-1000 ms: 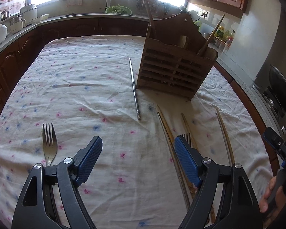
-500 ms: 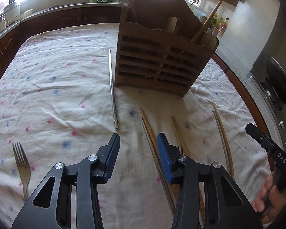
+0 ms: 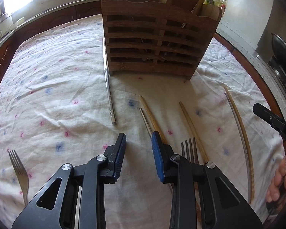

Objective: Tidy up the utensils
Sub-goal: 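Move both open tools back over the chopsticks lying on the cloth, then grasp a steel chopstick with the left tool while the right tool grasps a wooden chopstick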

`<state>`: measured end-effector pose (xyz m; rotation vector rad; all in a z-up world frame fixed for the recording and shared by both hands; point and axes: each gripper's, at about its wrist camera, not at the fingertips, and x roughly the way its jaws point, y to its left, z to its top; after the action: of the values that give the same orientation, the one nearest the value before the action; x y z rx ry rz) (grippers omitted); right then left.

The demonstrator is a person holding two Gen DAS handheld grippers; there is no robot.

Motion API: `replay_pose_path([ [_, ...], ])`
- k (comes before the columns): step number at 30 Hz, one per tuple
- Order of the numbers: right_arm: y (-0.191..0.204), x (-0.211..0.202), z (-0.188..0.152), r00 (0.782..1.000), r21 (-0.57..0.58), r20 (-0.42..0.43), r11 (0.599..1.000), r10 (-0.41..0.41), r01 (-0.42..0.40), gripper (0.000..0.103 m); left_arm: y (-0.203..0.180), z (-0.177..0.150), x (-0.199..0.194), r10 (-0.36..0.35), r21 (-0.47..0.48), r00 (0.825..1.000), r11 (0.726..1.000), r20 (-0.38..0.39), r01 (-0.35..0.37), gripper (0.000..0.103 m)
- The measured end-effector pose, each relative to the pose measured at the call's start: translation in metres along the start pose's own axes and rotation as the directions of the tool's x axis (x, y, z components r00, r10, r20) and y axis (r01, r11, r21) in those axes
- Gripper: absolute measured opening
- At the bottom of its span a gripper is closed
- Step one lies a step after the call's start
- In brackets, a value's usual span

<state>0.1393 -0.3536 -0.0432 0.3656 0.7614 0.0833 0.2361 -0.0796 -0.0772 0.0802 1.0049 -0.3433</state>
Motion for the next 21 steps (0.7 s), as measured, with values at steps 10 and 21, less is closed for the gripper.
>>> replay_pose_path([
  [10,0.003,0.018,0.006,0.999,-0.039,-0.028,0.999,-0.038,0.037,0.021,0.009,0.006,0.002,-0.102,-0.07,0.994,0.993,-0.041,0.099,0.019],
  [21,0.006,0.049,0.007,0.987,-0.11,-0.117,0.989,-0.107,0.094,0.01,-0.005,0.011,0.006,-0.058,-0.014,0.998,0.998,-0.027,0.057,0.02],
])
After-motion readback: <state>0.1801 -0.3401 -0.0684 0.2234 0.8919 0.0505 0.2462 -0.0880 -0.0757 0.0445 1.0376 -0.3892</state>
